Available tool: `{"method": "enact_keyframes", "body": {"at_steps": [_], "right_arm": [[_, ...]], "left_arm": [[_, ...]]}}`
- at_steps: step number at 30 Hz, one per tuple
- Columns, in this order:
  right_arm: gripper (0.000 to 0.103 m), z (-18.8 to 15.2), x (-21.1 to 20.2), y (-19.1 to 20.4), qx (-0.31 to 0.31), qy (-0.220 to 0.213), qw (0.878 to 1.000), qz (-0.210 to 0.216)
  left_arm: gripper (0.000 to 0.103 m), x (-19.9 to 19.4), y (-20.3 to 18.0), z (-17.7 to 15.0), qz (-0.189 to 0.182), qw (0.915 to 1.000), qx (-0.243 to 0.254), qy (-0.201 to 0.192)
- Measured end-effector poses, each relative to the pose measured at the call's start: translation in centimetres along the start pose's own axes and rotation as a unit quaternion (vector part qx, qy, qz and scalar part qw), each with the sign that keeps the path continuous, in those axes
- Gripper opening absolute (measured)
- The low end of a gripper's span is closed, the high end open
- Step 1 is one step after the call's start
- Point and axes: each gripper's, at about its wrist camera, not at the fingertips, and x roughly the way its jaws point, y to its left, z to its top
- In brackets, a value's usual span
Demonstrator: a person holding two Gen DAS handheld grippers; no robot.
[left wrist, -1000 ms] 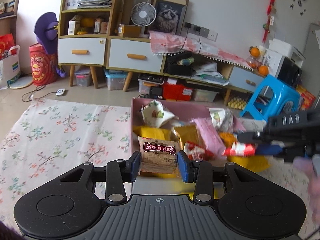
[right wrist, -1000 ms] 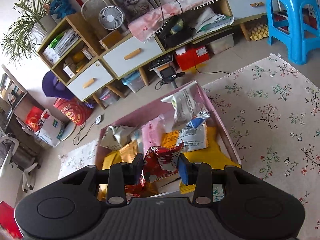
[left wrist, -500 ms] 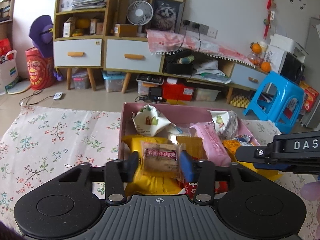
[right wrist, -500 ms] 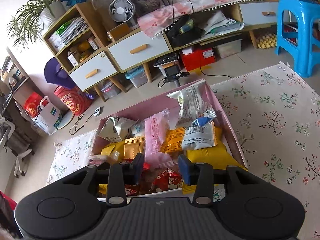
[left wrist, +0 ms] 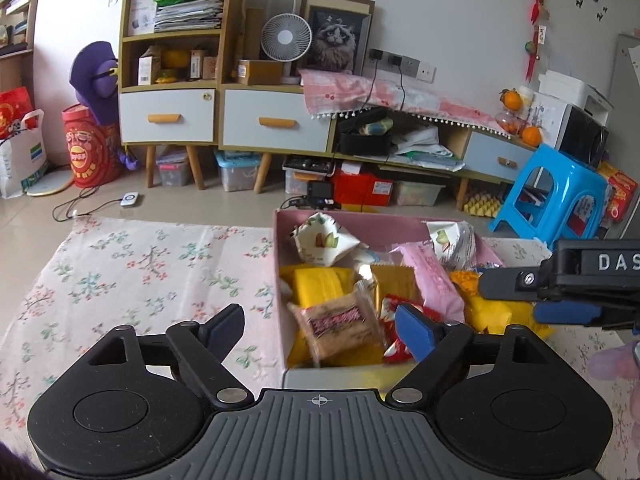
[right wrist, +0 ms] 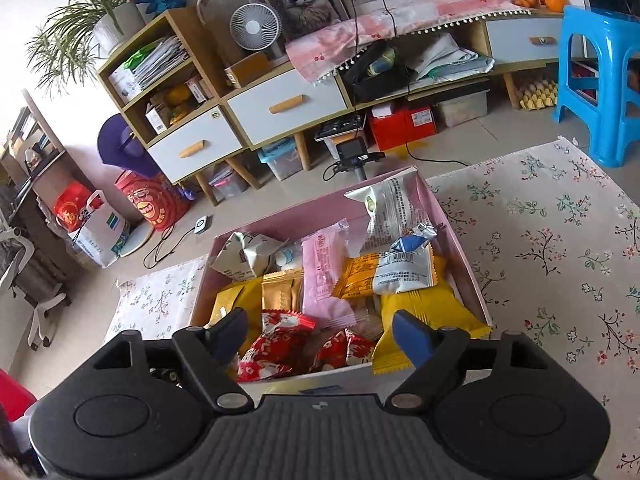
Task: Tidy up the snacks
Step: 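Move both open tools back toward the yellow pack on the table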
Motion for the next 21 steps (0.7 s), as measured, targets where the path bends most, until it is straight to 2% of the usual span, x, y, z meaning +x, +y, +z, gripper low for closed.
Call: {"method": "enact_keyframes", "body": {"at_steps": [8,14,21], "right_arm": [[0.082,-1.1,-1.7,1.0,-0.039,-0.008,0.999,-0.006],[0.083,-2.0,-2.9,1.1,-0.061,-0.009,0.998,-0.016],[0.086,-3.9,-3.8,0.9,-0.082,-0.004,0.996,-0.031]], "left_arm": [[0.087,-2.0,0.9,-1.3,0.004,1.0,0.0,0.007],[0.087,-3.4,1.2,-2.2,0.004,0.9997,0.003,0.023],[0.091,-5.5,1.1,-3.9,-0.017,0.9992,0.022,0.029]]}}
